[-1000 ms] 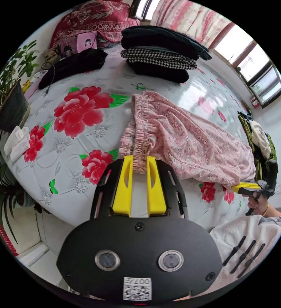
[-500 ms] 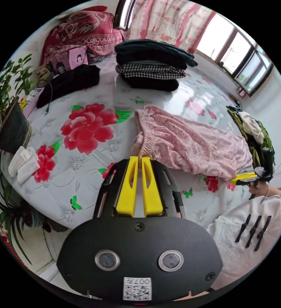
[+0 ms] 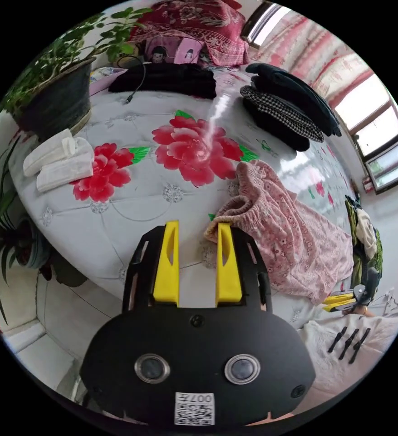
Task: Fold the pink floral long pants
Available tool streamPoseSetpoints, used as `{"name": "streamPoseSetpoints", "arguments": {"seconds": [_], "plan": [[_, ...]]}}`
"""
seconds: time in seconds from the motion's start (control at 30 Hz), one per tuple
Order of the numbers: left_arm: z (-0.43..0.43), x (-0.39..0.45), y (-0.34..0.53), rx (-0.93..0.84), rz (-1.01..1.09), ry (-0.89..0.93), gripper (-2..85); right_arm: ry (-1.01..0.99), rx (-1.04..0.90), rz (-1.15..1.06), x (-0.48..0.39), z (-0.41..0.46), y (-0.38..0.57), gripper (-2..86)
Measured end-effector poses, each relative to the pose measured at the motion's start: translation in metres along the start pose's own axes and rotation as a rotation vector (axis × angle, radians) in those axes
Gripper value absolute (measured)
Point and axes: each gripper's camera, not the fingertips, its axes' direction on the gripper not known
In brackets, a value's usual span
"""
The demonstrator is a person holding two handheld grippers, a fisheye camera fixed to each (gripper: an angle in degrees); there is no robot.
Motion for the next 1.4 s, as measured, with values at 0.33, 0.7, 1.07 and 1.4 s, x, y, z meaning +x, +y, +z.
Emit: {"name": "streamPoseSetpoints", "arguments": {"seconds": [0.33,0.7,1.07,1.4], "plan": [[-0.079,0.008,0.052,0.075,-0.083,-0.091,7.2,0.188,0.249,0.133,0.01,-0.064,0.035,4.2],[0.023,0.155,0.035,-0.15,0.154,-0.239,7.5,0.504,0.18,-0.041,-0.009,-0.059,-0.134,1.9],[0.015,0.114,0.033,-0.126,0.094,-0.128,4.4,0.559,0.164,0.057,0.03,-0.045,-0.185,0.0],[-0.037,0.214,0.051,0.057,0.218,-0.262,7.5,0.343,0.338,0.062,0.003,-0.096,-0.079,3.2]]}}
